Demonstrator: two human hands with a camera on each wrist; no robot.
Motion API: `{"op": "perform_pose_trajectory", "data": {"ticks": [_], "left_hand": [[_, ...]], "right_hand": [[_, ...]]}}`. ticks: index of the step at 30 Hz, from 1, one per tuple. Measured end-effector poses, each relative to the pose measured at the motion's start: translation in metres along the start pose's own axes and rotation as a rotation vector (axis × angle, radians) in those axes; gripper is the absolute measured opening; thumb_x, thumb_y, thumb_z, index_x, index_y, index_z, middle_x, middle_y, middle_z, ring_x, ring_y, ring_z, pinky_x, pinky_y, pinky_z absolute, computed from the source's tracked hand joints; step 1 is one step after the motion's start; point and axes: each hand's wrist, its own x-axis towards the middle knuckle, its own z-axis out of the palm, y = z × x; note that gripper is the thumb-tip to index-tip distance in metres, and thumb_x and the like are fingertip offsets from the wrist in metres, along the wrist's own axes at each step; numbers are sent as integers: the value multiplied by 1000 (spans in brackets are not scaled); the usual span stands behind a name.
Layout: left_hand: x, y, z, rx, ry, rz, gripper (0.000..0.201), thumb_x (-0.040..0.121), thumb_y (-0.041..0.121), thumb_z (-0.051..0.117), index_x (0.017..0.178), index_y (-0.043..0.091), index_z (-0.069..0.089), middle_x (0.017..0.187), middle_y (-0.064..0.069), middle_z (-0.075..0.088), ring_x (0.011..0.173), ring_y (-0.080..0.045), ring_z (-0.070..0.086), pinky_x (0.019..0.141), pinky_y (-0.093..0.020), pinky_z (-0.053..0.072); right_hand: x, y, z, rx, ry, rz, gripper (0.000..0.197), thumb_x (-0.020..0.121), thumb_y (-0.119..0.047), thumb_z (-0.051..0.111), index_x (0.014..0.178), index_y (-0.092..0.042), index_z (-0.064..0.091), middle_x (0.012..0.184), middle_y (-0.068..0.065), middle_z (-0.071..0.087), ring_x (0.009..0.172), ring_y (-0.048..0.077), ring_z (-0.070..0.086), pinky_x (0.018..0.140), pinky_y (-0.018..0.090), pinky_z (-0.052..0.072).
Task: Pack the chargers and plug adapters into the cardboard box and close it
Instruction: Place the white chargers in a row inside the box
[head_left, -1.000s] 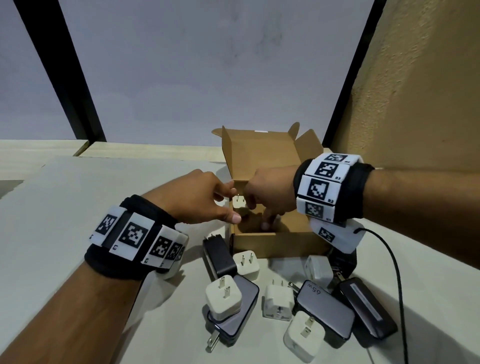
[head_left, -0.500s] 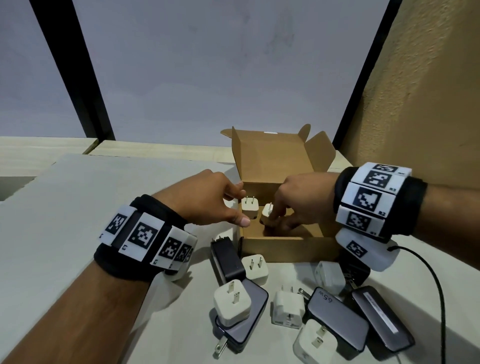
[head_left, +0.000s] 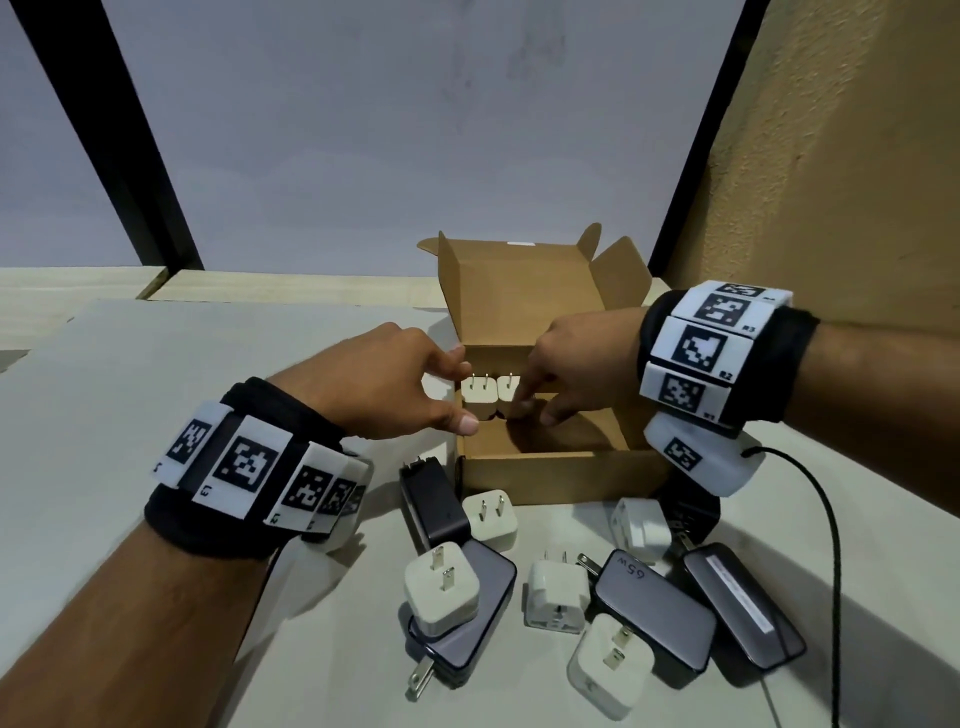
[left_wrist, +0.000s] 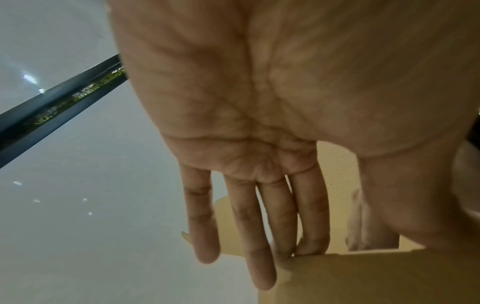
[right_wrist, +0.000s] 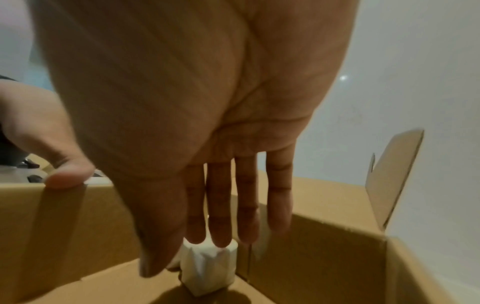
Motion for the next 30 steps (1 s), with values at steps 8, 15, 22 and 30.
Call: {"op": "perform_pose_trajectory", "data": {"ticks": [8, 15, 22, 30], "left_hand": [[-2, 4, -1, 14, -3, -22, 66, 70, 57, 67, 131, 35, 53, 137, 28, 44, 125, -8, 48, 101, -35, 41], [-2, 4, 1, 63, 8, -42, 63, 70, 61, 65, 128, 40, 54, 131, 18, 57, 119, -7, 53, 90, -32, 43], [-1, 4, 0, 122, 14, -42, 60, 72, 63, 62, 128, 44, 52, 136, 35, 41, 125, -12, 48, 91, -34, 44], [-1, 1, 0, 127, 20, -30, 62, 69, 66, 62, 126, 42, 56, 136, 25, 48, 125, -12, 49, 100, -35, 41]], "right_hand": [[-77, 1, -12, 148, 123, -38, 23, 86, -37, 66, 108, -32, 66, 81, -20, 56, 70, -1, 51, 57, 8, 32], [-110, -15, 26, 124, -18, 19, 34, 89, -44, 61, 117, -26, 66, 94, -10, 67, 85, 11, 61, 75, 20, 49], [-107, -20, 34, 46, -54, 10, 45, 80, -52, 66, 119, -29, 61, 96, -6, 64, 76, 15, 53, 65, 25, 48], [-105, -26, 17, 33, 116, -74, 34, 81, -56, 60, 100, -29, 62, 77, -14, 56, 67, 9, 52, 60, 23, 42]]}}
